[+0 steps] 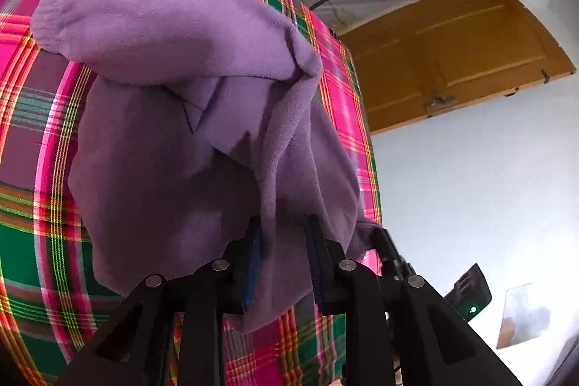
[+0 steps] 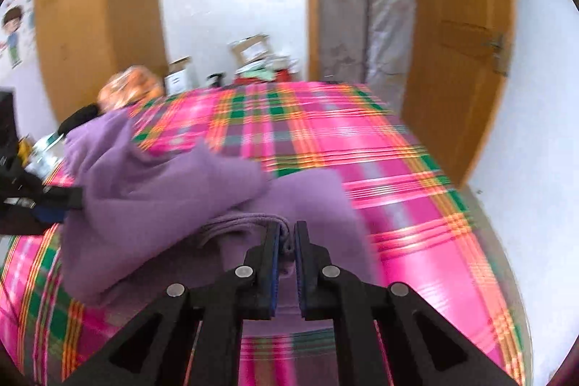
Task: Fold clothes
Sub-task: 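Lift the fabric with the right gripper toward the left gripper holding the garment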
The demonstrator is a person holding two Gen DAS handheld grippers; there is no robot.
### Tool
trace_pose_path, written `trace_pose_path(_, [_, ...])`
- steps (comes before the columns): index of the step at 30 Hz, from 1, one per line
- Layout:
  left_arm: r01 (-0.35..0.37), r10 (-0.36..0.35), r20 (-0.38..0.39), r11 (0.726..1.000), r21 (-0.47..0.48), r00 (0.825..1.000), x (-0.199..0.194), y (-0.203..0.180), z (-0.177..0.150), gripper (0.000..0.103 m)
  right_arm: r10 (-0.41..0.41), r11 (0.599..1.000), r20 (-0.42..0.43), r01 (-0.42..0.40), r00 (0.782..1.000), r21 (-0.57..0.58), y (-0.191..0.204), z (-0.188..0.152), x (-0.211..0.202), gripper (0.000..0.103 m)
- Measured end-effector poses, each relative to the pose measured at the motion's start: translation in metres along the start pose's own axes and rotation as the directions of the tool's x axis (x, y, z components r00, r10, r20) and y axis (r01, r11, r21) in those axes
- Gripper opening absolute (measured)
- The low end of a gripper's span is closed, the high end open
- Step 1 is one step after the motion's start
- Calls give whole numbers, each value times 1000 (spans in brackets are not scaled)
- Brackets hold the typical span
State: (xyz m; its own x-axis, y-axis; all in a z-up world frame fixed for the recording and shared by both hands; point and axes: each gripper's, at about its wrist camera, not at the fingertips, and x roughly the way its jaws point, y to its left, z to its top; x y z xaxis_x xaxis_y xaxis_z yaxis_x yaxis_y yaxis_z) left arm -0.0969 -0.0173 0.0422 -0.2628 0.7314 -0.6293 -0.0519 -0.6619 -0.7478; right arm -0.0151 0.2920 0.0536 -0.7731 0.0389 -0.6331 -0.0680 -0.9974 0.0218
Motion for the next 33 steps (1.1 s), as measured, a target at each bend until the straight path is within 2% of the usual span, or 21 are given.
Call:
trace_pose_path(4, [0,0,13,1000,-16,1000,-3,4,2,23,-101,993,22,99,995,70,-35,3,-6,8])
trace_pose_path(7, [3,-3,20,1000,-17,1000,-10,8,-4,17,-168,978,16,164,986,127,-64,3,-8,8])
trace_pose_path(9, [4,-4,19,1000,-17,1000,-13,12,-6,17,-172,972,-4,171,985,160,-77,2,-4,8])
trace_pose_path(12, [5,-5,17,1000,-17,1000,-17,17,-10,15,-196,970,-31,198,980,142,-80,-1,2,9])
trace_pose_path(15, [8,-8,13,1000,-16,1000,-18,20,-8,15,-298,943,-54,303,953,137,-80,-1,5,13])
trace_pose_path(17, [2,-1,16,1000,-15,1000,-25,19,-11,15,-353,924,-51,357,934,139,-79,-1,0,19])
trace_pose_path(19, [-11,11,5,1000,-16,1000,-17,11,-6,15,-348,928,-3,345,938,144,-72,-1,-12,25])
trace_pose_path(22, [-15,14,-21,999,-36,1000,-9,8,-1,15,-237,966,91,224,967,130,-49,-5,-31,30])
trace_pose_path(23, [-12,10,-31,999,-48,999,-8,10,-1,15,-177,979,99,166,979,115,-41,-7,-34,32])
trace_pose_path(24, [-15,14,-35,999,-51,999,-7,11,-1,15,-81,993,84,74,993,92,-29,-10,-34,32])
trace_pose_path(26, [-31,29,-35,998,-45,999,-3,8,0,23,62,997,19,-63,998,46,-6,-17,-27,34])
trace_pose_path(27, [-34,32,-40,999,-43,999,-1,6,1,24,125,992,-11,-125,992,29,7,-21,-23,34])
trace_pose_path(29, [-35,33,-55,999,-37,998,2,4,3,25,244,970,-70,-245,967,0,33,-31,-14,34])
trace_pose_path(30, [-38,36,-62,999,-34,997,7,1,6,32,291,956,-86,-293,953,-8,44,-35,-12,35])
trace_pose_path(31, [-45,43,-68,998,-33,997,12,0,8,43,341,939,-110,-344,934,-15,56,-39,-9,37])
trace_pose_path(33, [-68,65,-88,997,-38,994,16,2,8,50,400,914,-131,-406,907,-21,70,-41,-6,41])
